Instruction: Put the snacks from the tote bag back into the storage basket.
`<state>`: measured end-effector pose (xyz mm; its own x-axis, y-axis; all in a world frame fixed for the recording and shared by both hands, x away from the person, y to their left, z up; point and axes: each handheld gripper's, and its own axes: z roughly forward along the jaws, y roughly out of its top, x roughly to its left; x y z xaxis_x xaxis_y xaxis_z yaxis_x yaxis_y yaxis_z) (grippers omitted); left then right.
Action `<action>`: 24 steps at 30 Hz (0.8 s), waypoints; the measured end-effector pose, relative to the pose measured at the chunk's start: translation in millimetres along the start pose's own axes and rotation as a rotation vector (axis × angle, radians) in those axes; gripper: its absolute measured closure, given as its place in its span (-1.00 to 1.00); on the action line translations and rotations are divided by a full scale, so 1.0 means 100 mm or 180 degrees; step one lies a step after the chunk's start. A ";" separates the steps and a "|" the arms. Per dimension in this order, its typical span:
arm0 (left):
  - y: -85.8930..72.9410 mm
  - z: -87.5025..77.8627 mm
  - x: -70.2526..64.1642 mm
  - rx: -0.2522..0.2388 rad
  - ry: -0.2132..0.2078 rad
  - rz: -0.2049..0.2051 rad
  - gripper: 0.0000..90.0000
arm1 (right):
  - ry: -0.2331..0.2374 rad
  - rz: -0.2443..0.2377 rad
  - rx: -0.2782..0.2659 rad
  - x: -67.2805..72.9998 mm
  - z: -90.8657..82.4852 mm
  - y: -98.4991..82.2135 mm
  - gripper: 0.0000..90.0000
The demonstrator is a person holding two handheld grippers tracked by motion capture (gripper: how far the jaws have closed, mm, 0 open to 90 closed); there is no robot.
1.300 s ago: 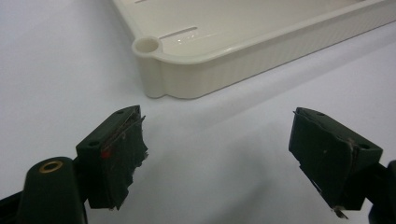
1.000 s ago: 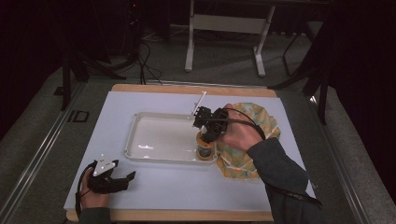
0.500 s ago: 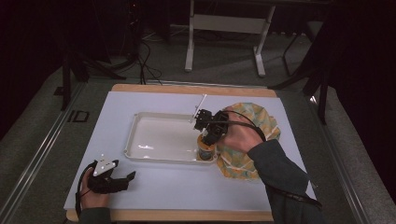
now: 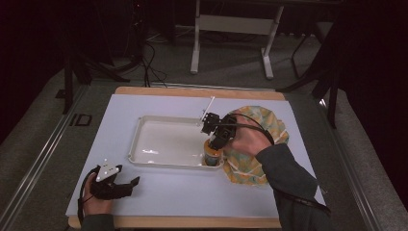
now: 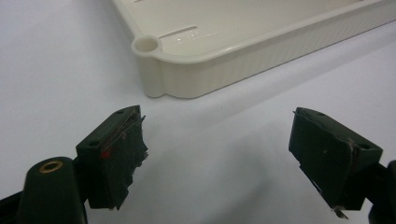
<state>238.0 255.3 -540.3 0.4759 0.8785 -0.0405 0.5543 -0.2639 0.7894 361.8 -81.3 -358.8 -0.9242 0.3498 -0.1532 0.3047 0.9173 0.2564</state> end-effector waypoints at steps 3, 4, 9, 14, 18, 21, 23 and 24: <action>0.00 0.00 0.00 -0.0001 0.0003 0.0003 -0.59 | 0.0031 0.0005 -0.0025 -0.02 0.01 -0.01 0.30; 0.00 0.00 0.00 0.0001 0.0000 0.0005 -0.59 | 0.0034 0.0007 -0.0035 -0.02 0.01 -0.01 0.29; 0.00 0.00 0.00 0.0004 -0.0002 0.0001 -0.59 | 0.0055 0.0050 -0.0075 -0.06 0.02 -0.02 0.27; 0.00 0.00 0.00 0.0006 -0.0003 0.0002 -0.59 | 0.0068 0.0082 -0.0123 -0.09 0.01 -0.03 0.18; 0.00 0.00 0.00 0.0010 -0.0001 0.0007 -0.59 | 0.0062 0.0107 -0.0163 -0.10 -0.01 -0.03 0.12; 0.00 0.00 0.00 0.0007 -0.0001 0.0005 -0.59 | 0.0054 0.0112 -0.0177 -0.10 -0.02 -0.02 0.10; 0.00 0.00 0.00 0.0007 0.0000 0.0005 -0.59 | 0.0047 0.0120 -0.0195 -0.10 -0.02 -0.02 0.08; 0.00 0.00 0.00 0.0006 0.0000 0.0005 -0.59 | 0.0043 0.0129 -0.0204 -0.10 -0.03 -0.02 0.04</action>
<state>238.2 255.2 -540.3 0.4767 0.8782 -0.0394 0.5550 -0.2659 0.7882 369.6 -86.7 -355.3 -0.9145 0.3836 -0.1287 0.3271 0.8881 0.3228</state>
